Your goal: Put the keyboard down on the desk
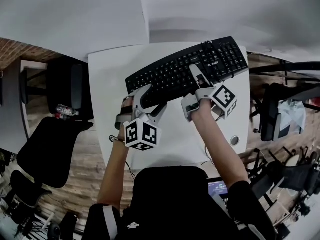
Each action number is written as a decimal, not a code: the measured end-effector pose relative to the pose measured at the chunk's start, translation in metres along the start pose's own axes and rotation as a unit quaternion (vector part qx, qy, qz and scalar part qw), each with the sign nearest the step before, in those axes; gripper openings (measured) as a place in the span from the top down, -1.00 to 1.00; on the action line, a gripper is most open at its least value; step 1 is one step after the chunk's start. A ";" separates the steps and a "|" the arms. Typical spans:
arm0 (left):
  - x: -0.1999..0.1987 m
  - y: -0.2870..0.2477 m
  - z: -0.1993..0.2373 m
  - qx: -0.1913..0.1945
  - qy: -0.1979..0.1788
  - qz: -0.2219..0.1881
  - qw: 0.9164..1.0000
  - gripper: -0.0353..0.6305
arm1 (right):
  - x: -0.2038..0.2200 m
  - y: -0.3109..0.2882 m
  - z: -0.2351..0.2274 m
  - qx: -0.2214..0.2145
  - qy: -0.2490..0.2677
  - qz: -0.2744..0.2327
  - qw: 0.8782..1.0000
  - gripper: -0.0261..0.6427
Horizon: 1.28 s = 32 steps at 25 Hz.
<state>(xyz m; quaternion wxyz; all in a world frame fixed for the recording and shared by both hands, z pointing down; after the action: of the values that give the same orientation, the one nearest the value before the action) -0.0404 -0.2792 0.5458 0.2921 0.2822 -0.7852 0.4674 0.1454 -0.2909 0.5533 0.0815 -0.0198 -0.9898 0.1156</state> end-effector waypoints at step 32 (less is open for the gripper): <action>0.019 -0.062 0.001 0.006 -0.079 0.037 0.996 0.23 | -0.005 -0.025 -0.067 0.045 -0.099 -0.003 0.994 0.61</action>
<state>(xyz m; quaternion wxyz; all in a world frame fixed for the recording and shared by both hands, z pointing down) -0.0084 -0.3083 0.5945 0.2098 0.2911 -0.8128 0.4588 0.1608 -0.3006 0.6223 -0.0154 -0.0014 -0.9868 0.1610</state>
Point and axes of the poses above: the fingertips, and each gripper's own axes: y backward along the fingers, z to its left, x out of its underside, the point moved 5 cm from there along y, backward along the fingers, and after that the axes turned 8 degrees about -x, right-handed, at the moved point
